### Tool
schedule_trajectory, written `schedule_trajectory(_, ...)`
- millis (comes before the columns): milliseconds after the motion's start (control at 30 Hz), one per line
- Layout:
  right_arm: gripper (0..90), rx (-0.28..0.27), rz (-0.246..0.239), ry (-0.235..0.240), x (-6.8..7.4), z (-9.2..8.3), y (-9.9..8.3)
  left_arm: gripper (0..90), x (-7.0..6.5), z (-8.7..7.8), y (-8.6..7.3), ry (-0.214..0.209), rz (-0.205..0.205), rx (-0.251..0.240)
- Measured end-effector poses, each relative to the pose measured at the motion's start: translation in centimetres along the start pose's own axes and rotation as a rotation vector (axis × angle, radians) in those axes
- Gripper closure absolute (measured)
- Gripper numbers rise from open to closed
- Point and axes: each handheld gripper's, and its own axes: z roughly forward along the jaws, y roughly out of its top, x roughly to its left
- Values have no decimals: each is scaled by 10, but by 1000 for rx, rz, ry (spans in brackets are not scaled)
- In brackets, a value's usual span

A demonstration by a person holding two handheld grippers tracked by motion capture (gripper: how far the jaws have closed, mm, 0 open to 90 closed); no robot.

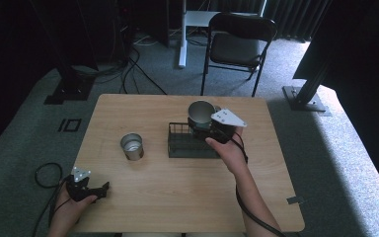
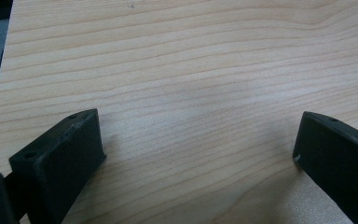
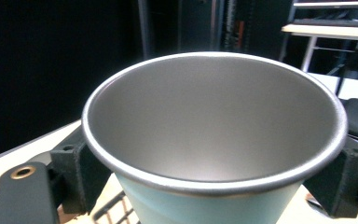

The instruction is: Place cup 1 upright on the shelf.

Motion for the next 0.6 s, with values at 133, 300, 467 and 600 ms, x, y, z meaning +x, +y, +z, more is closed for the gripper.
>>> schedule_trajectory(133, 131, 9, -4, -41, -7, -1, -4, 21, 0, 0, 0, 0, 0, -1)
schedule_trajectory(300, 131, 20, 3, -94, -18, -2, -10, 20, 0, 0, 0, 0, -1, 0)
schedule_trajectory(467, 131, 31, 15, -127, -27, -2, -17, 21, 0, 0, 0, 0, 0, 0)
schedule_trajectory(600, 131, 40, 23, -154, -34, -1, -25, 20, 0, 0, 0, 0, 0, 0)
